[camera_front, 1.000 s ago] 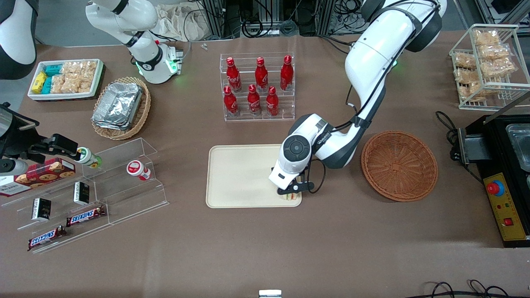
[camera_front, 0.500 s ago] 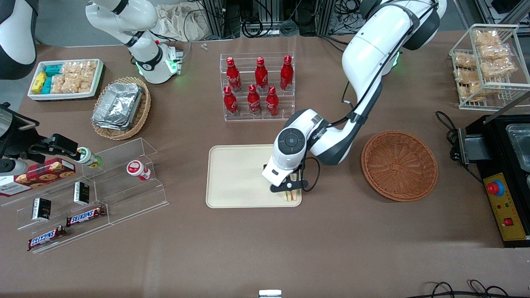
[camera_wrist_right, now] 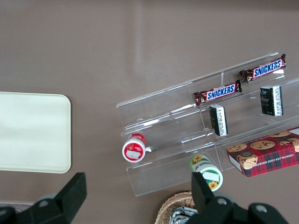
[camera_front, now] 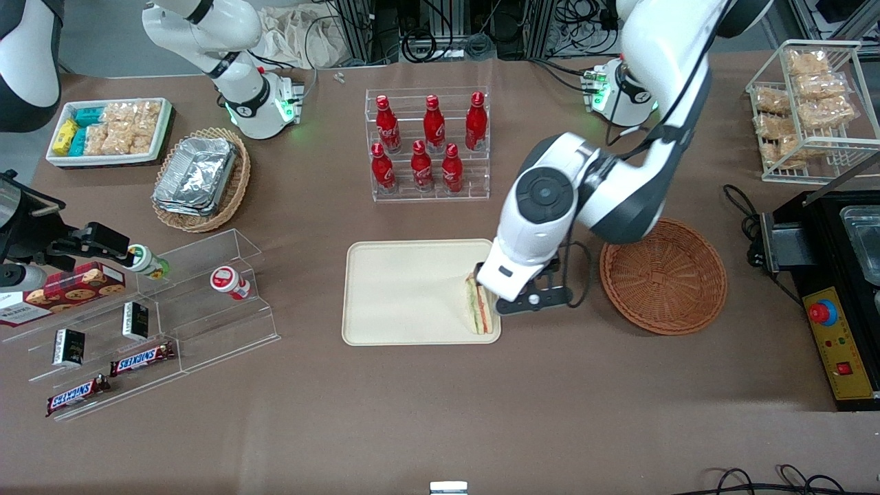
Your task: Place sandwich from basket to tray
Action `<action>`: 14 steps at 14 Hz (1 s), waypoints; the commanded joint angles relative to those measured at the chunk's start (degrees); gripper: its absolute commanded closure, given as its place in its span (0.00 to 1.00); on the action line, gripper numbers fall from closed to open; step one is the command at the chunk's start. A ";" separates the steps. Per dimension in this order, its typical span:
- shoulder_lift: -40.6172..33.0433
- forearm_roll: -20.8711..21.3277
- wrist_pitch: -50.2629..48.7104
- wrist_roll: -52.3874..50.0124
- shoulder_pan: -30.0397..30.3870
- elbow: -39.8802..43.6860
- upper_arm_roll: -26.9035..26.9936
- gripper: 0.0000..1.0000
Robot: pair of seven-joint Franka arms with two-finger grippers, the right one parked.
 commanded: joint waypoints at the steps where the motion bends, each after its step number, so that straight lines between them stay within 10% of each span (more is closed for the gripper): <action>1: -5.37 -0.99 -5.83 7.99 2.50 -1.76 0.12 0.00; 14: -18.92 -8.03 -12.44 54.04 12.00 -9.49 17.50 0.00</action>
